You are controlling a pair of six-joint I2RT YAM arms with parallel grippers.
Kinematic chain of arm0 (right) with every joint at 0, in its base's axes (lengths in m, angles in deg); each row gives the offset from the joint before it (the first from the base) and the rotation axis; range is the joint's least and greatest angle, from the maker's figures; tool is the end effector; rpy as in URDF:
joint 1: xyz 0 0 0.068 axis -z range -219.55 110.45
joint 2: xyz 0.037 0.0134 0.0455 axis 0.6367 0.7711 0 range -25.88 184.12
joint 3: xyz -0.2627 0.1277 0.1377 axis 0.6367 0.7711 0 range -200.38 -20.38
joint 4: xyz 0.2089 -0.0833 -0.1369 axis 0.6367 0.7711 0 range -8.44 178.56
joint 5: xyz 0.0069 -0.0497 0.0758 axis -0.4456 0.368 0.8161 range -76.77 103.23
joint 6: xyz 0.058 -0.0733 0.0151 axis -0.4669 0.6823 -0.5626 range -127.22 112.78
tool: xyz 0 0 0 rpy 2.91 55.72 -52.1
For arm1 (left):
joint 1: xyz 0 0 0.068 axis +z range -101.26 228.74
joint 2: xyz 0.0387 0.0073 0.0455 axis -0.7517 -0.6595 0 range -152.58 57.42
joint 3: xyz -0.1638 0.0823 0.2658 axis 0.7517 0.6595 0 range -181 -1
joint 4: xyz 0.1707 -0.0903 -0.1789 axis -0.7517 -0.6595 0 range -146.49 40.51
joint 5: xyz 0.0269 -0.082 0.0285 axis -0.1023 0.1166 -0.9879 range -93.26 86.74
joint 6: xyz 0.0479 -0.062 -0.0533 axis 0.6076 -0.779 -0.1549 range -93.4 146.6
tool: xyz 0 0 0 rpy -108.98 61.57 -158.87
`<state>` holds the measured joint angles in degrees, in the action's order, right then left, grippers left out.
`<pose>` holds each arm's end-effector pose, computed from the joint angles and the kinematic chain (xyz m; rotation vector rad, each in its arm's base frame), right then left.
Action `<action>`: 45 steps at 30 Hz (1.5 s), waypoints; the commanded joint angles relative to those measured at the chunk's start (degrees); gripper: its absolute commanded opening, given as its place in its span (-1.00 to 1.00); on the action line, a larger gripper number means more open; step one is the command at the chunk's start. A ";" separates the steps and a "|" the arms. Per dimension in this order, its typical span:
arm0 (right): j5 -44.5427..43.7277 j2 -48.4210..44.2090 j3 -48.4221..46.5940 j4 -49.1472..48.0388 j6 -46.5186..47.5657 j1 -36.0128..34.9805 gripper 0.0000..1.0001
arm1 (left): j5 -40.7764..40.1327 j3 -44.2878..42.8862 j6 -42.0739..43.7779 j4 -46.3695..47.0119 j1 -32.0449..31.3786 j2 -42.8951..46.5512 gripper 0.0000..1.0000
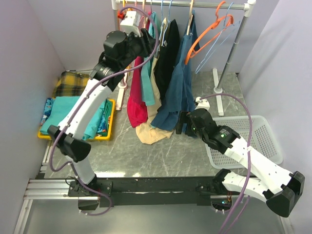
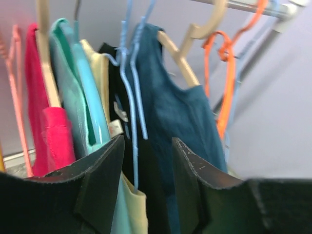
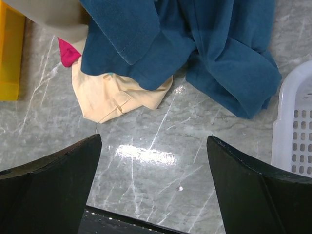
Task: Remove the t-shirt from the hanger
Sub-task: Pick up the hanger from the clothesline.
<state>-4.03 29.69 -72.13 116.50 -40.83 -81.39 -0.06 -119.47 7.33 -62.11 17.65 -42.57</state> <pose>0.1760 0.1234 0.3197 0.0017 2.2395 0.3872 0.3816 -0.2358 0.5756 0.2025 1.5004 -0.7517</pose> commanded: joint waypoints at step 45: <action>1.26 0.15 -0.11 -2.42 -2.34 0.19 0.90 | -18.40 -7.56 3.97 -6.80 -4.86 -0.74 0.09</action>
<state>-2.13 31.18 -72.11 115.03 -43.19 -81.39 -17.68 -125.70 10.91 -69.76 13.02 -43.18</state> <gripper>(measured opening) 0.952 0.548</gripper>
